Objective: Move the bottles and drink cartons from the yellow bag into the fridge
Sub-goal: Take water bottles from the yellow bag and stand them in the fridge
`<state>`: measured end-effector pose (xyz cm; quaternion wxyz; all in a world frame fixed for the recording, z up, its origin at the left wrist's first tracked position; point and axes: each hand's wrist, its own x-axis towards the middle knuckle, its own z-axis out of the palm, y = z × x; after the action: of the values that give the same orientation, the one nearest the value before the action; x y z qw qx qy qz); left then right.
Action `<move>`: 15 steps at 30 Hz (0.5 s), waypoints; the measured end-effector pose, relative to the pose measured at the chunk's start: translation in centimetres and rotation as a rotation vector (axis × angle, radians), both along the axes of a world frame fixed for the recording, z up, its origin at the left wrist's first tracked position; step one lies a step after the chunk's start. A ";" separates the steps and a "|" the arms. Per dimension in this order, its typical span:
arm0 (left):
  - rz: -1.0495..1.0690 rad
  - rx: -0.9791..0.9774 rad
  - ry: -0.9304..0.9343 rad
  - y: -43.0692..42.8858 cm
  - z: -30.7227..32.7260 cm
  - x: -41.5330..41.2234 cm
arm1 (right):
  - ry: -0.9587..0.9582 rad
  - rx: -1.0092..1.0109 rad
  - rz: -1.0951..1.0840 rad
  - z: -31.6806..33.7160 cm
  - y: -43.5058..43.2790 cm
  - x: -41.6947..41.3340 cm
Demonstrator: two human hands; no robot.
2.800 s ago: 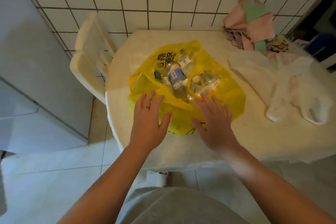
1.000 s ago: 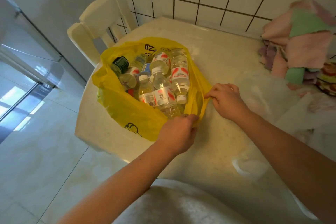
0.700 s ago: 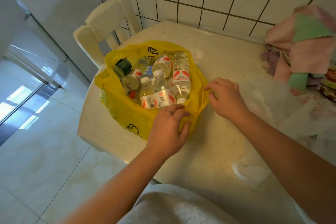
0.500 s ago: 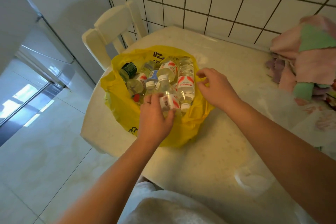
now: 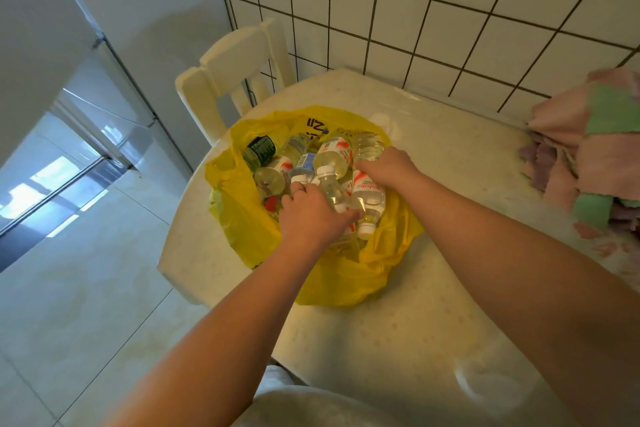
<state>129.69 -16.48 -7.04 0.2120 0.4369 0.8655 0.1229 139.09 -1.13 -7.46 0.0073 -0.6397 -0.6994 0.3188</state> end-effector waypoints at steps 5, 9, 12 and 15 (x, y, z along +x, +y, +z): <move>0.002 0.009 -0.009 0.0 0.0 -0.2 | -0.026 -0.055 -0.071 0.0 0.8 -1.4; 0.023 0.076 -0.062 -0.3 -0.4 -0.2 | 0.016 -0.104 -0.112 0.2 1.0 -2.1; 0.043 0.137 -0.097 -0.5 -0.5 -0.2 | 0.100 -0.096 -0.176 0.4 0.9 -1.6; 0.050 0.164 -0.120 -0.9 -0.3 0.0 | 0.170 -0.083 -0.212 0.9 0.4 -0.9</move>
<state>129.67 -17.35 -7.35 0.2241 0.4227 0.8489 0.2244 138.15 -0.69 -6.53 0.0737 -0.6805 -0.6107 0.3981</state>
